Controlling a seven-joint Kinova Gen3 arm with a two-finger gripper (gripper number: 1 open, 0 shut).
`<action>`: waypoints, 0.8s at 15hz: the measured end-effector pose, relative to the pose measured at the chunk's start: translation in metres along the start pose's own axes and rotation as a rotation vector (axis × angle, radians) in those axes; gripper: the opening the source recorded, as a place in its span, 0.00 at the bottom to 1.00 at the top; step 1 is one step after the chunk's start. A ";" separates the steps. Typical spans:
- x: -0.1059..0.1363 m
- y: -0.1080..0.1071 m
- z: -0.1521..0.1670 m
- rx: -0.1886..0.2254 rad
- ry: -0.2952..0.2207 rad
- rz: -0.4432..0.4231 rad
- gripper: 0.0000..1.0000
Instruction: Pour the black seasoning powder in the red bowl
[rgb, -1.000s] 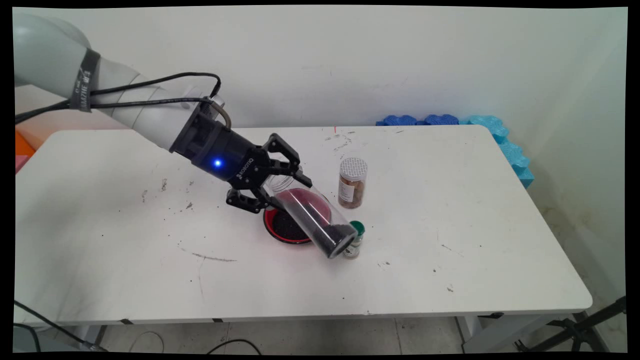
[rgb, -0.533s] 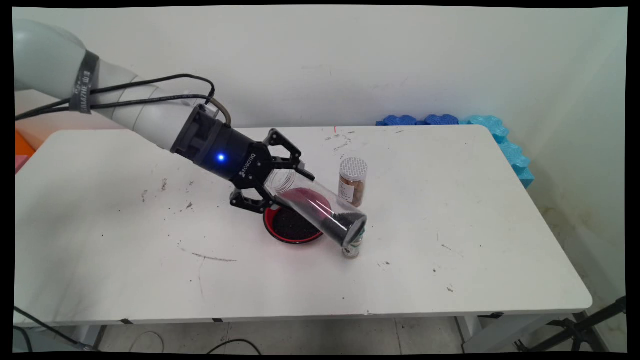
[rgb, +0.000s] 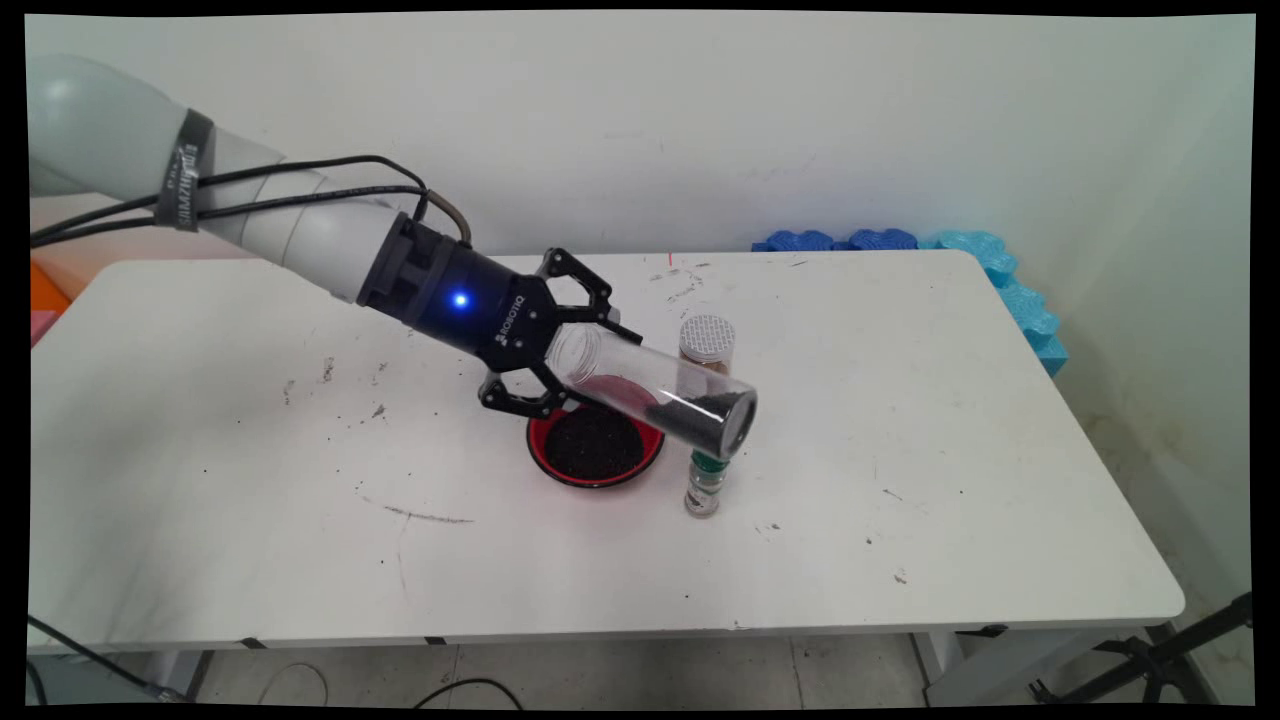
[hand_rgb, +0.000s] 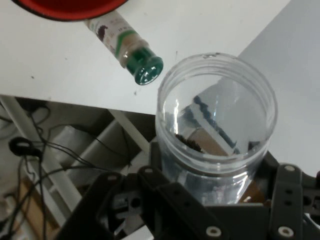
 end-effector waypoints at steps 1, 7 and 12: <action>0.002 0.000 0.001 -0.007 -0.006 -0.028 0.00; 0.013 -0.002 0.006 -0.042 -0.040 -0.137 0.00; 0.022 -0.006 0.010 -0.069 -0.053 -0.229 0.00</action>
